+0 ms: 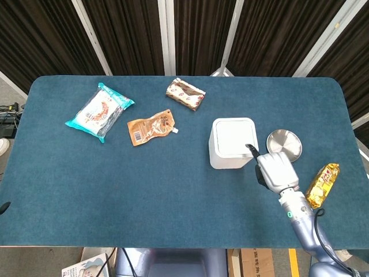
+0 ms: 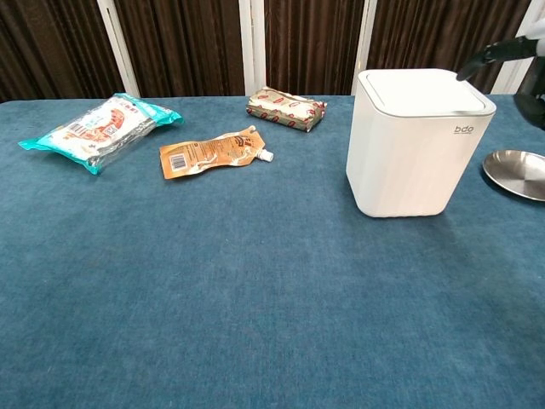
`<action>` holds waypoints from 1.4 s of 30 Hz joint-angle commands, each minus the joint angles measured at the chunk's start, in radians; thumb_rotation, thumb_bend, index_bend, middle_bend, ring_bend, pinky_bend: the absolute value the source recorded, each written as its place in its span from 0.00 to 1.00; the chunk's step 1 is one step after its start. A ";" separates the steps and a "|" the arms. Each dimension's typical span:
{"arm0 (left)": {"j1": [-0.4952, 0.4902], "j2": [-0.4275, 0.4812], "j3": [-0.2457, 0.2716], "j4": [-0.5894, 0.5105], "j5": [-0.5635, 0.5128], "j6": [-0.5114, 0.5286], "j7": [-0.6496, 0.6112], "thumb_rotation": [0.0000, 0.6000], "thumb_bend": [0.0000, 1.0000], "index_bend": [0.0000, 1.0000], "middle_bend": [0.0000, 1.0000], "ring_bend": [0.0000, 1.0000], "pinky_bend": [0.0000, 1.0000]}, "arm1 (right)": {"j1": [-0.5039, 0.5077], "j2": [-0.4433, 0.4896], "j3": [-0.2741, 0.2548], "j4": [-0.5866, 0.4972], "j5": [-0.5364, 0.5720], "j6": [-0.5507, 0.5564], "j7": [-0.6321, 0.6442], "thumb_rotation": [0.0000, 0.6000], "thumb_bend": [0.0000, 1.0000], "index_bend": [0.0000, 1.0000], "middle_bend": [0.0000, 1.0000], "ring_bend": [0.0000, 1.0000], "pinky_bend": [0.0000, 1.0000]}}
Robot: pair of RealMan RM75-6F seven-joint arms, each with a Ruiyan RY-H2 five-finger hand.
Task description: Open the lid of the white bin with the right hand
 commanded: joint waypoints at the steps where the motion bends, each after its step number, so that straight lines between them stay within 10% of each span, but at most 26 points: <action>1: 0.000 0.001 0.000 0.002 0.002 0.000 -0.004 1.00 0.16 0.26 0.22 0.11 0.26 | 0.037 -0.009 -0.010 -0.019 0.042 0.016 -0.038 1.00 0.73 0.15 0.83 0.84 0.81; 32: 0.001 0.003 -0.001 0.017 0.002 0.000 -0.031 1.00 0.16 0.26 0.22 0.12 0.27 | 0.119 -0.021 -0.082 -0.014 0.088 0.089 0.042 1.00 0.73 0.15 0.83 0.84 0.81; 35: 0.000 0.003 -0.001 0.016 0.001 -0.003 -0.032 1.00 0.16 0.26 0.22 0.11 0.27 | 0.061 -0.032 -0.051 -0.012 -0.025 0.158 0.183 1.00 0.71 0.11 0.61 0.65 0.67; 37: 0.000 0.004 -0.001 0.016 0.000 -0.004 -0.032 1.00 0.16 0.26 0.22 0.11 0.27 | 0.030 -0.031 -0.045 -0.002 -0.078 0.182 0.256 1.00 0.63 0.07 0.28 0.38 0.40; 42: 0.001 0.005 -0.003 0.015 -0.004 -0.005 -0.035 1.00 0.16 0.26 0.22 0.12 0.27 | -0.060 -0.001 -0.057 0.045 -0.179 0.245 0.406 1.00 0.38 0.02 0.07 0.13 0.15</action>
